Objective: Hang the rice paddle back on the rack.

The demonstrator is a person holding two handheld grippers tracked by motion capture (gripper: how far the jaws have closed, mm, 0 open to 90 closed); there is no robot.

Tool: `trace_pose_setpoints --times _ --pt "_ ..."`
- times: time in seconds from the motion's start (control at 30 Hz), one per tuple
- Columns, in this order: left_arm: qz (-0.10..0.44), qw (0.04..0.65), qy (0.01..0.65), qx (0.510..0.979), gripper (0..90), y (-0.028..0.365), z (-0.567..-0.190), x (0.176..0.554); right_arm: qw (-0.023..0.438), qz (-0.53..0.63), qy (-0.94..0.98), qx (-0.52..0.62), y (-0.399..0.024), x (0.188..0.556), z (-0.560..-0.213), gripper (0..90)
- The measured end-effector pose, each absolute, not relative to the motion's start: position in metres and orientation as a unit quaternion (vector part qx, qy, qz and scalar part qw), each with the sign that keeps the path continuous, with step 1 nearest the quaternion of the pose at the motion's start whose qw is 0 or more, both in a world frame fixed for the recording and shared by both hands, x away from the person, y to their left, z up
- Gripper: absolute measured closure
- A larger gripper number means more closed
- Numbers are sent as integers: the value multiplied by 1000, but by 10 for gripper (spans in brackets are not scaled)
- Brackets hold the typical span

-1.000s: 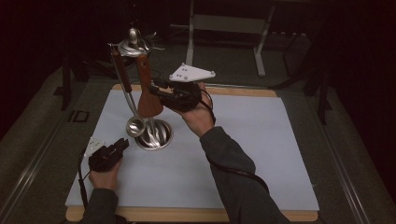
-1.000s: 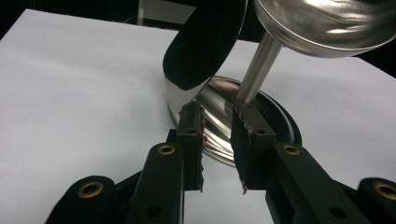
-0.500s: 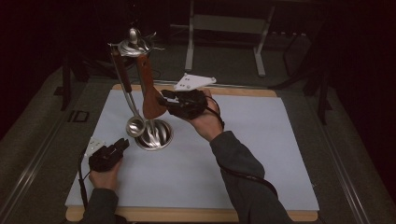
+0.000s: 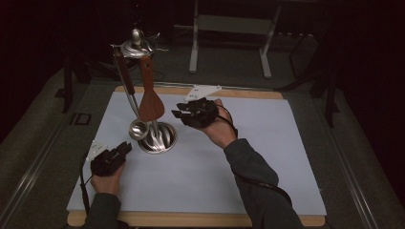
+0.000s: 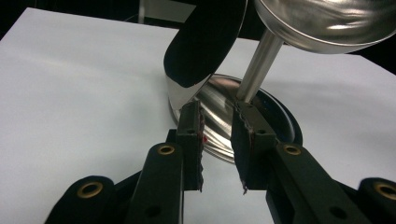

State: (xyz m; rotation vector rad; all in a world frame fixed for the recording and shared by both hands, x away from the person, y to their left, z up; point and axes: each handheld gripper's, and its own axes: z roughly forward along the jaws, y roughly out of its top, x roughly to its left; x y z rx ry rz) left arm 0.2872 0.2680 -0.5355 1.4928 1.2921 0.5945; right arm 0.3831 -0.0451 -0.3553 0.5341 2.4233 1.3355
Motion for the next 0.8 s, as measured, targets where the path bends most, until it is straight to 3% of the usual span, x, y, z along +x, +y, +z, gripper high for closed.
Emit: trace_pose_setpoints --times 0.8 --pt "248 513 538 622 733 267 -536 287 142 398 885 197 -50 390 -393 650"
